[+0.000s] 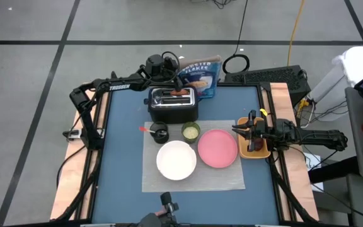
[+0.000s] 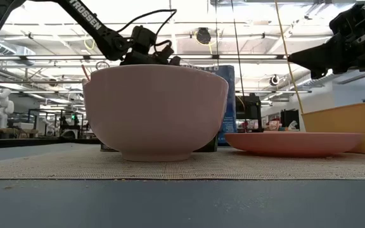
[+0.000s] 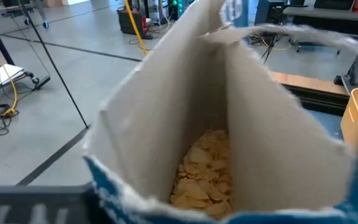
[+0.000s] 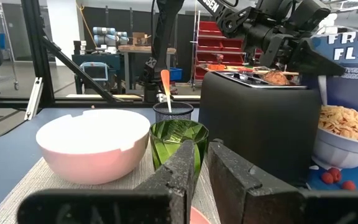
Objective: Arrange a breakfast setting
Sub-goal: Pour the cereal from the blue cereal box into the white bowl
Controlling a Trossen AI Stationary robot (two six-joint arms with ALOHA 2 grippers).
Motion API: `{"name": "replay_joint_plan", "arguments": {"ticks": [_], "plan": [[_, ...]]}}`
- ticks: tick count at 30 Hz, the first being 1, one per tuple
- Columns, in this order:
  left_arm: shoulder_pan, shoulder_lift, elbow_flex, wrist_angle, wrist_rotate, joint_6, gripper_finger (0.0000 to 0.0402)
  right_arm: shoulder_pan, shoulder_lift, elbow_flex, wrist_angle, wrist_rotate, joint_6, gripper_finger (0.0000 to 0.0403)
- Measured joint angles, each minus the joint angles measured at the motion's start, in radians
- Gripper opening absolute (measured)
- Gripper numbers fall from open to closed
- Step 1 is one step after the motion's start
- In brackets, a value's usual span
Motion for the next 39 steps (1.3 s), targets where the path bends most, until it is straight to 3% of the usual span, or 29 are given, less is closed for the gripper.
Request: {"name": "replay_joint_plan", "arguments": {"ticks": [6,17,27,39], "plan": [[0.0,0.0,0.0,0.0,0.001,-0.002,0.0101,0.0,0.0,0.0,0.0,0.0,0.0,0.0041],[-0.001,0.0,0.0,0.007,0.003,-0.011,0.0011,0.0,0.0,0.0,0.0,0.0,0.0,0.0041],[0.0,0.0,-0.002,0.03,0.002,-0.044,0.0005,0.0,0.0,0.0,0.0,0.0,0.0,0.0041],[0.0,0.001,-0.003,0.176,0.003,-0.13,0.0004,0.0,0.0,0.0,0.0,0.0,0.0,0.0041]]}}
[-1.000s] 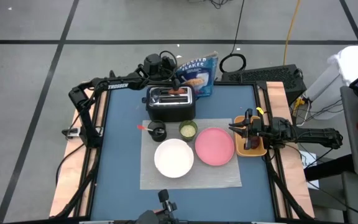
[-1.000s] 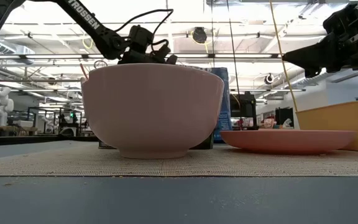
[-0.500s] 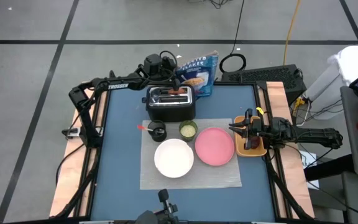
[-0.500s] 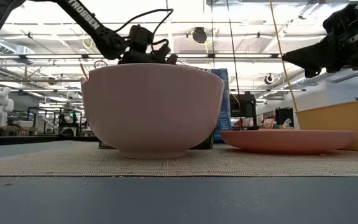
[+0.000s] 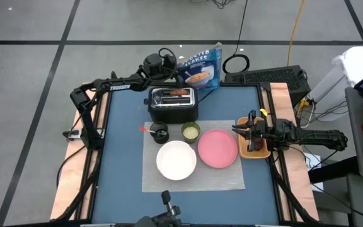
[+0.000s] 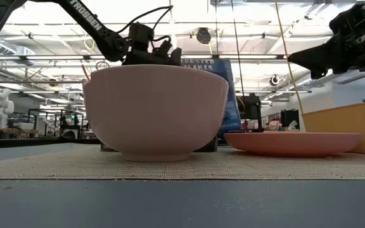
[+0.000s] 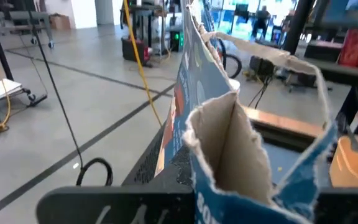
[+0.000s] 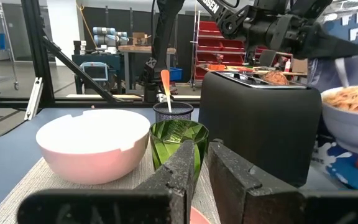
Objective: Arrange a breakfast setting
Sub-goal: Pour the cereal from the blue cereal box into the white bowl
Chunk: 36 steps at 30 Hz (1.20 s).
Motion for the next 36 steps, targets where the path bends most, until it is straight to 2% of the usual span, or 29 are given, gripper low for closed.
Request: {"name": "replay_joint_plan", "arguments": {"ticks": [11,19,22,28,32,36], "plan": [[-0.001,0.0,0.015,0.149,0.005,-0.105,0.0004,0.0,0.0,0.0,0.026,0.0,-0.001,0.0041],[-0.032,0.0,0.129,0.106,0.028,-0.135,0.0004,0.0,0.0,0.0,0.137,0.004,0.002,0.0041],[-0.049,-0.002,0.187,0.043,0.034,-0.142,0.0004,0.0,0.0,0.0,0.196,0.006,0.044,0.0041],[-0.093,-0.002,0.288,-0.1,0.033,-0.141,0.0004,0.0,0.0,0.0,0.327,0.103,0.151,0.0043],[-0.125,-0.002,0.333,-0.155,0.032,-0.142,0.0004,0.0,0.0,0.0,0.373,0.108,0.158,0.0067],[-0.155,-0.002,0.369,-0.193,0.029,-0.158,0.0004,0.0,0.0,0.0,0.39,0.109,0.158,0.0114]]}}
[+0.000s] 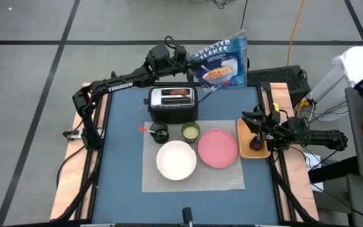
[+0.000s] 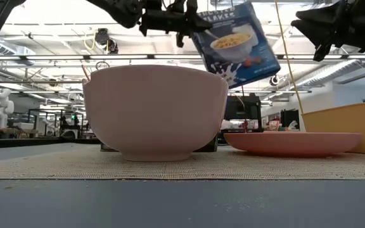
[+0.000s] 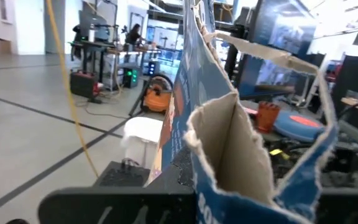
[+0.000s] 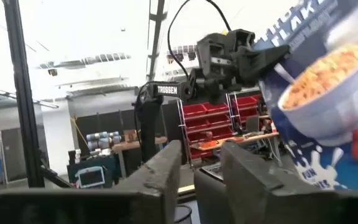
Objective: Arrange a breakfast setting
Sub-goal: Pour the cereal from the blue cereal box into the white bowl
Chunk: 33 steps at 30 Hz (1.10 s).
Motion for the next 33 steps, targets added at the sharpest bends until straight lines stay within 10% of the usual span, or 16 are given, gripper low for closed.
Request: {"name": "replay_joint_plan", "arguments": {"ticks": [15,33], "plan": [[-0.051,-0.044,0.008,-0.001,-0.003,-0.057,0.0004,0.0,0.0,0.0,-0.027,-0.003,0.123,0.0314],[-0.124,-0.145,0.008,-0.048,0.031,-0.09,0.0004,0.0,0.065,0.0,-0.102,0.176,0.033,0.0336]]}}
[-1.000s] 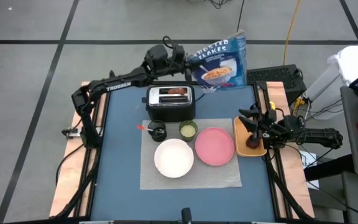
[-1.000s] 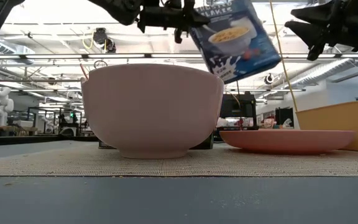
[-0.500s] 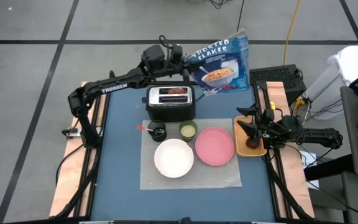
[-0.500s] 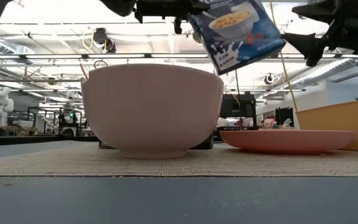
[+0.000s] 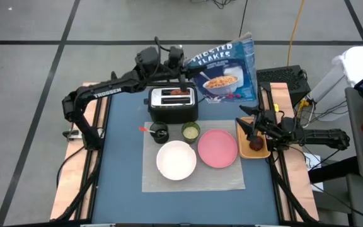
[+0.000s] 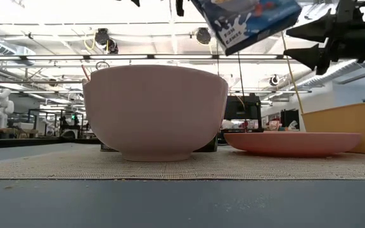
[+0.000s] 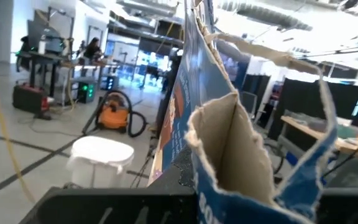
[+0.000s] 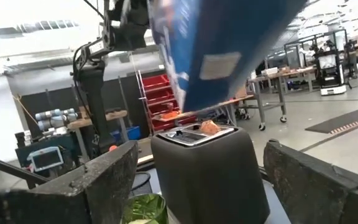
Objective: Arrange a breakfast setting
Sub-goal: Pour the cereal from the blue cereal box into the white bowl
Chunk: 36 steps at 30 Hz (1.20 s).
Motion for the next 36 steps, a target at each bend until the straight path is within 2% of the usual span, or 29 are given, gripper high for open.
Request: {"name": "replay_joint_plan", "arguments": {"ticks": [5,12,18,23,28,36], "plan": [[-0.04,0.001,0.0,-0.015,-0.004,-0.021,0.0004,0.0,0.073,0.0,0.099,-0.05,0.005,0.0336],[-0.097,0.001,0.0,-0.016,-0.003,-0.04,0.0004,0.0,0.188,0.0,0.253,-0.059,-0.019,0.0336],[-0.123,0.001,0.0,-0.006,-0.003,-0.052,0.0004,0.0,0.26,0.0,0.381,-0.188,-0.038,0.0336],[-0.13,0.002,-0.001,0.012,-0.007,-0.066,0.0004,0.0,0.3,0.0,0.463,-0.214,-0.045,0.0336],[-0.13,0.002,-0.001,0.011,-0.007,-0.07,0.0003,0.0,0.335,0.0,0.483,-0.285,-0.044,0.0336],[-0.13,0.002,-0.001,0.021,-0.008,-0.073,0.0003,0.0,0.403,0.0,0.607,-0.286,-0.042,0.0336]]}}
